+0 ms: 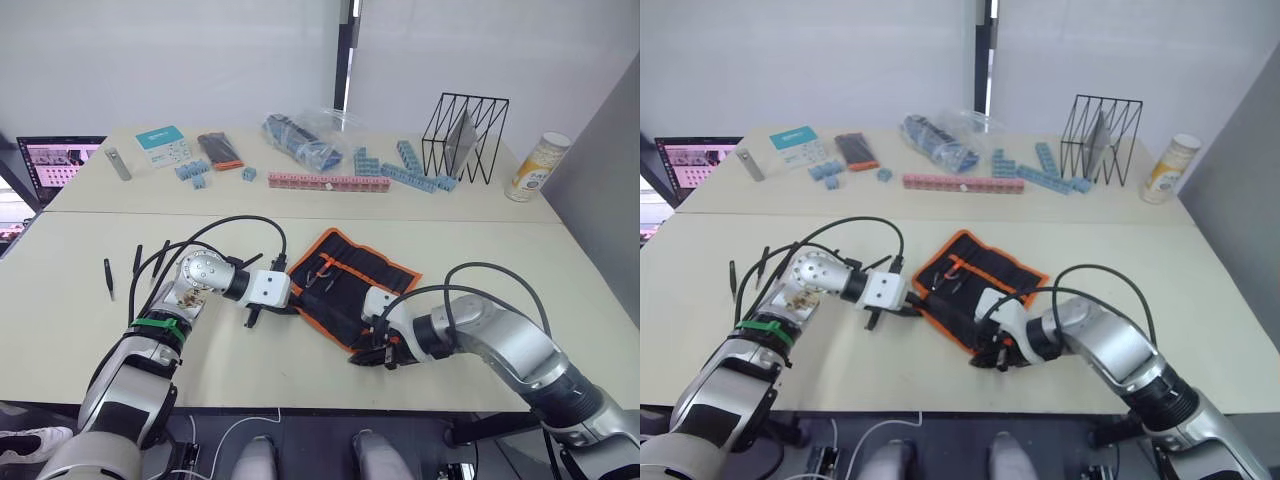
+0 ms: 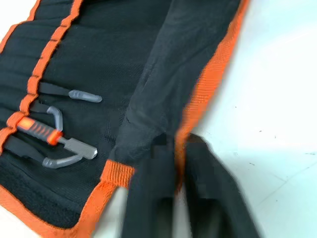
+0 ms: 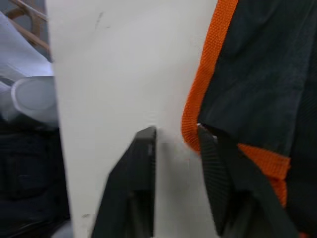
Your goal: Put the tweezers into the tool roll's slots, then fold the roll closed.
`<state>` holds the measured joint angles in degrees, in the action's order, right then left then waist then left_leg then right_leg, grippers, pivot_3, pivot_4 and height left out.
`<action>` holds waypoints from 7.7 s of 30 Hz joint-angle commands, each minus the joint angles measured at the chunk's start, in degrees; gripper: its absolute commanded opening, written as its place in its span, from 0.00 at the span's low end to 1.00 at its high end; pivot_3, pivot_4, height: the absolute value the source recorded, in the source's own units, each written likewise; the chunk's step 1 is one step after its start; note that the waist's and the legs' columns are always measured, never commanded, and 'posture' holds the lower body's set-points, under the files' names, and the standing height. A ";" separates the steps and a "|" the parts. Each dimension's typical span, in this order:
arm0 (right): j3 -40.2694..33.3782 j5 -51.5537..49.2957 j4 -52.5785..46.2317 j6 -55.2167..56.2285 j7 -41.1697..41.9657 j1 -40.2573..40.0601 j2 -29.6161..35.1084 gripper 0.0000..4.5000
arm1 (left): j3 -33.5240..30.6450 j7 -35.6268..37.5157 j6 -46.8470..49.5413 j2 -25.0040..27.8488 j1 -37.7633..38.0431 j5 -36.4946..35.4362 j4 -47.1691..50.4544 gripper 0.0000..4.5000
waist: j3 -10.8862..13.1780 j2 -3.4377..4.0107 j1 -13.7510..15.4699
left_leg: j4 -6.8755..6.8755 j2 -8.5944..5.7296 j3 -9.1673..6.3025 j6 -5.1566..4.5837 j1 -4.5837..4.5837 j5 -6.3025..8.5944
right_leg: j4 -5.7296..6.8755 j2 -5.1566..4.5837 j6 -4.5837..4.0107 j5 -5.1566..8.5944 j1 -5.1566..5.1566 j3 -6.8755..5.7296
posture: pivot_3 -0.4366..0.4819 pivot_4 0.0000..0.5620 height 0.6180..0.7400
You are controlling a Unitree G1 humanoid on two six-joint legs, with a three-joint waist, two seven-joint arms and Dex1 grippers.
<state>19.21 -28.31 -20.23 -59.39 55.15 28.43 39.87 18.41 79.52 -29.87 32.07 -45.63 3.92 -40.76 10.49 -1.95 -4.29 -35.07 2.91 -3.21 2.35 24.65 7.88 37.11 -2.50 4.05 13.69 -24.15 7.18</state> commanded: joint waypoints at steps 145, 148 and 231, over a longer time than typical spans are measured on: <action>-13.22 1.80 40.58 29.57 20.46 18.89 -7.17 1.00 | -70.62 -32.55 47.45 0.71 71.79 -38.19 57.66 1.00 | -0.55 -0.20 0.02 | 0.37 0.13 0.31 0.55 0.07 0.67 | -1.08 -0.15 -0.69 0.43 -0.24 0.03 | 0.48 0.27 1.00; -12.42 2.55 43.46 30.44 22.23 22.51 -9.48 1.00 | -73.71 -34.68 46.50 -4.08 76.05 -39.69 59.60 1.00 | -0.53 -0.24 0.01 | 0.37 0.12 0.35 0.57 0.07 0.69 | -1.08 -0.17 -0.70 0.42 -0.23 0.04 | 0.48 0.27 1.00; -14.98 5.85 22.15 29.73 8.91 7.28 -3.84 1.00 | -43.01 -49.43 59.17 7.96 27.65 -31.22 45.71 0.01 | -0.48 -0.47 1.27 | 0.26 0.02 0.12 0.38 -0.05 0.49 | -0.39 -0.06 -0.22 0.15 -0.20 -0.06 | 0.48 0.27 1.00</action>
<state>4.28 -23.65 1.40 -32.50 64.37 36.04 35.58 -25.88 27.10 28.96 38.95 -17.11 -25.79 2.02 10.00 -2.42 -3.02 -34.81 2.94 -3.10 2.73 24.59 8.37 36.72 -2.55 3.83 13.85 -24.35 7.12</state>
